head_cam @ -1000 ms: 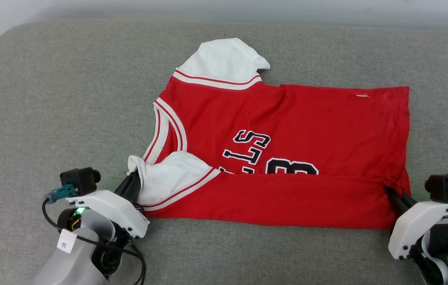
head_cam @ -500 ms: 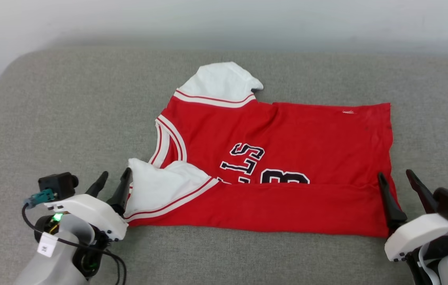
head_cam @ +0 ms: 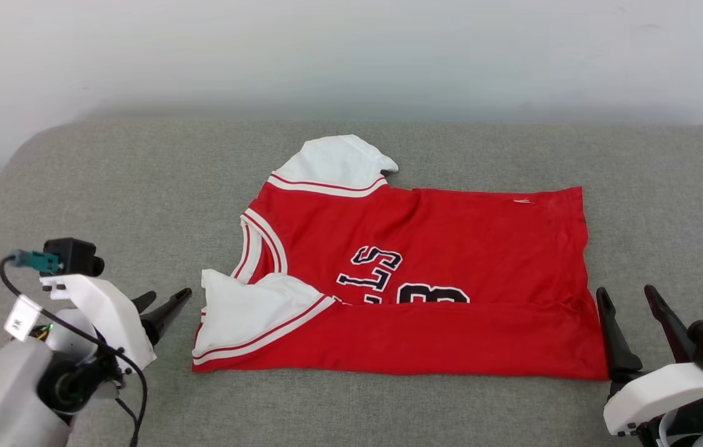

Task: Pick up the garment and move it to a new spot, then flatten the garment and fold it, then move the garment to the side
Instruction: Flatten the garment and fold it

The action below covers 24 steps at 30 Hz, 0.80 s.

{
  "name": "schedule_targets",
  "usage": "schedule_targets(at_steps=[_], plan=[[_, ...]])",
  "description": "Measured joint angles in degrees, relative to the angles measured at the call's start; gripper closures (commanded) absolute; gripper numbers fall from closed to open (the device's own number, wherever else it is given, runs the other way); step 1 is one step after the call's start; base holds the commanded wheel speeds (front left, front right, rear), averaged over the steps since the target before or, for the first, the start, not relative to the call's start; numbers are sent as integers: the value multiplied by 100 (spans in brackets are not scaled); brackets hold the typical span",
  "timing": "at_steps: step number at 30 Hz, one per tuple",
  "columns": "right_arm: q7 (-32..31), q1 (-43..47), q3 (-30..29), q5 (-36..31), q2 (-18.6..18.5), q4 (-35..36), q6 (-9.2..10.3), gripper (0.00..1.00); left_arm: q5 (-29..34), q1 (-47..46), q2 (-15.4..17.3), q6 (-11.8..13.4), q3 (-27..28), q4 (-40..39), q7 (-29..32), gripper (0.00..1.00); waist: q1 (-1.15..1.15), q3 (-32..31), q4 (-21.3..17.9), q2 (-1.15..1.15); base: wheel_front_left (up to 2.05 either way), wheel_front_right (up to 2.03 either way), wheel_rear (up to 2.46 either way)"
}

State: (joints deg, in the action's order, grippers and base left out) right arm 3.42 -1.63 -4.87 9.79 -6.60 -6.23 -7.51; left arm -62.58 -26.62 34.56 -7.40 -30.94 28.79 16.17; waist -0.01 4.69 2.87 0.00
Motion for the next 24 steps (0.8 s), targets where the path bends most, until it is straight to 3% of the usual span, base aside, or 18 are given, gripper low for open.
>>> schedule_targets(at_steps=[4, 9, 15, 20, 21, 22, 24], plan=[[-103, 38, -1, -37, 71, 219, 0, 0, -300, 94, 381, 85, 14, -614, 703, 0, 0, 91, -67, 0, 0, 0, 0], [-165, 1, 8, -34, 152, 386, 0, 0, -393, 270, 533, 318, -70, -1079, 1116, 0, 0, 322, -185, 0, 0, 0, 0], [-225, -88, -71, -37, 208, 410, 0, 0, -230, 421, 490, 528, -277, -1048, 1192, 0, 1, 654, -335, 0, 0, 0, 0], [-255, -197, -69, -37, 238, 413, 0, 0, -216, 424, 361, 531, -324, -782, 1139, 0, 1, 875, -421, 0, 0, 0, 0], [-277, -199, -77, -36, 240, 412, 1, 0, -219, 412, 337, 528, -332, -731, 1140, 15, 0, 902, -432, 0, 0, 0, 0], [-291, -202, -97, -34, 240, 412, 0, 0, -233, 401, 297, 489, -336, -687, 1147, 56, 0, 920, -439, 0, 0, 0, 0], [-348, -227, -130, -5, 238, 413, 0, 0, -348, 370, 242, 424, -335, -625, 1200, 100, 0, 933, -432, 0, 0, 0, 0]])
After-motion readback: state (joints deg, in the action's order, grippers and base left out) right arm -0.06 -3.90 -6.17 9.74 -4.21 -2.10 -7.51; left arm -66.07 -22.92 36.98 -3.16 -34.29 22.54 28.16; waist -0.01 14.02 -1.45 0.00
